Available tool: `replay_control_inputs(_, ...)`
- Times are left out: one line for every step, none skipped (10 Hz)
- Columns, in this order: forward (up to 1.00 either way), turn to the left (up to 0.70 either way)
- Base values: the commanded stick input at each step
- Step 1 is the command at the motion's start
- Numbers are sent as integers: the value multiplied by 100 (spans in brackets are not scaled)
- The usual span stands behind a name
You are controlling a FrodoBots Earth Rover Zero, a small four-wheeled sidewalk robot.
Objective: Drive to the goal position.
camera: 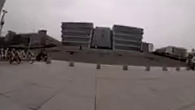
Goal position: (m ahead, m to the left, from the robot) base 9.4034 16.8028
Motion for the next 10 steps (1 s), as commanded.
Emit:
replay_control_inputs(70,14)
replay_control_inputs(70,14)
replay_control_inputs(70,14)
replay_control_inputs(70,14)
replay_control_inputs(70,14)
replay_control_inputs(70,14)
replay_control_inputs(70,13)
replay_control_inputs(70,6)
replay_control_inputs(70,1)
replay_control_inputs(70,0)
